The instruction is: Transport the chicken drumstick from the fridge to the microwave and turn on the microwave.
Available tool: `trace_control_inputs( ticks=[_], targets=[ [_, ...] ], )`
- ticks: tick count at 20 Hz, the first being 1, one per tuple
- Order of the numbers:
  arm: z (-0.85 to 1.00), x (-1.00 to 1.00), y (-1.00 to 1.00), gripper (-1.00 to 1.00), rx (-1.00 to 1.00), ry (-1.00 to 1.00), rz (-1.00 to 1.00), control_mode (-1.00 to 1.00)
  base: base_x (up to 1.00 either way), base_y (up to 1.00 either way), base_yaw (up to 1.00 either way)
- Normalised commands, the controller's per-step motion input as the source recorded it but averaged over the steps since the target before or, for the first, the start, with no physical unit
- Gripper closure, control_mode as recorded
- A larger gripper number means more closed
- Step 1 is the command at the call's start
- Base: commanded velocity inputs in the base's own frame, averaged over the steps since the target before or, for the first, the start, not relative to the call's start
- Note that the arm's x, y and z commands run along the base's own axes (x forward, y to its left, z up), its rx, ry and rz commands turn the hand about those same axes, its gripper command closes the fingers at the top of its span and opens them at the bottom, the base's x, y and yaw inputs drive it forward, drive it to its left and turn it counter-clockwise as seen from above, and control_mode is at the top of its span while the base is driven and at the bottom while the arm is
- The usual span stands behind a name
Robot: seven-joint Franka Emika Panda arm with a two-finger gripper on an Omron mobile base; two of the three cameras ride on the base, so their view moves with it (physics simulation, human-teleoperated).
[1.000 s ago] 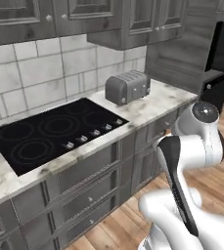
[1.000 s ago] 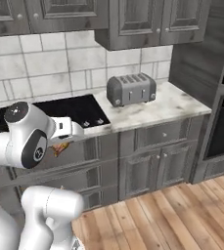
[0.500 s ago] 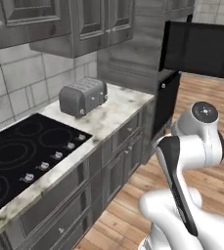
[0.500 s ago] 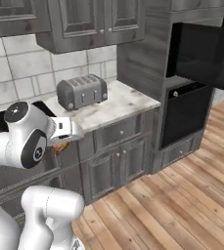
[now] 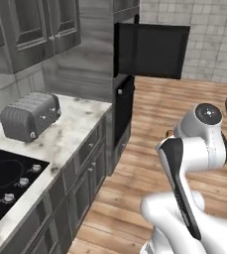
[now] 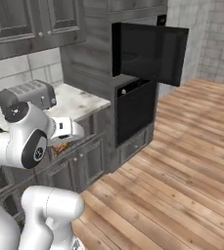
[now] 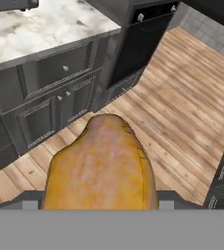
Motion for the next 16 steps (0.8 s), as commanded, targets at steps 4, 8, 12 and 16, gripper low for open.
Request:
trace_control_inputs(
  ticks=[4, 8, 12, 16],
  targets=[
    [0.00, 0.00, 0.00, 1.00, 0.00, 0.00, 0.00, 1.00, 0.54, -0.20, -0.40],
    [0.00, 0.00, 0.00, 1.00, 0.00, 0.00, 0.00, 1.00, 0.62, -0.13, -0.37],
    [0.00, 0.00, 0.00, 1.00, 0.00, 0.00, 0.00, 1.00, 0.71, -0.07, -0.36],
    [0.00, 0.00, 0.00, 1.00, 0.00, 0.00, 0.00, 1.00, 0.76, -0.02, -0.33]
  ],
)
